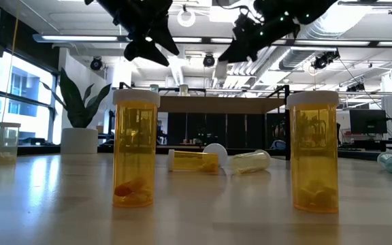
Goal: Pick and place medicine bottles onto shelf by color
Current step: Put the bottom left white pill bottle on the shelf
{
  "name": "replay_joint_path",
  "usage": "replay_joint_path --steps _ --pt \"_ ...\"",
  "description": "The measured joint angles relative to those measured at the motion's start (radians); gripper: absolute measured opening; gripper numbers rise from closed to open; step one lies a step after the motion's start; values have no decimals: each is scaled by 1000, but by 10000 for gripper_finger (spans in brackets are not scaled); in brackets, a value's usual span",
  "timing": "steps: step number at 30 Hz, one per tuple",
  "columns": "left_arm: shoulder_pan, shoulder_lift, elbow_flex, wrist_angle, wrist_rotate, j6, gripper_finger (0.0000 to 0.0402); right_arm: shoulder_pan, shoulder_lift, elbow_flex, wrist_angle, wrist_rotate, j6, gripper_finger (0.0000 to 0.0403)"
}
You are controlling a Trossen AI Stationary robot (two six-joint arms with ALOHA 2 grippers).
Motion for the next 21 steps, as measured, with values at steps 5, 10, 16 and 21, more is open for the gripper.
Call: replay_joint_path --steps 5,10,16,21 --pt "0 0 0 1 -1 3 232 5 46 0 -22 -5 -30 125" --pt "0 0 0 2 -24 47 230 5 78 0 -46 5 -45 125" --pt "0 0 0 1 -47 53 230 4 104 1 -54 2 -95 126" --pt "0 0 0 1 -49 52 230 4 124 1 -53 2 -92 126"
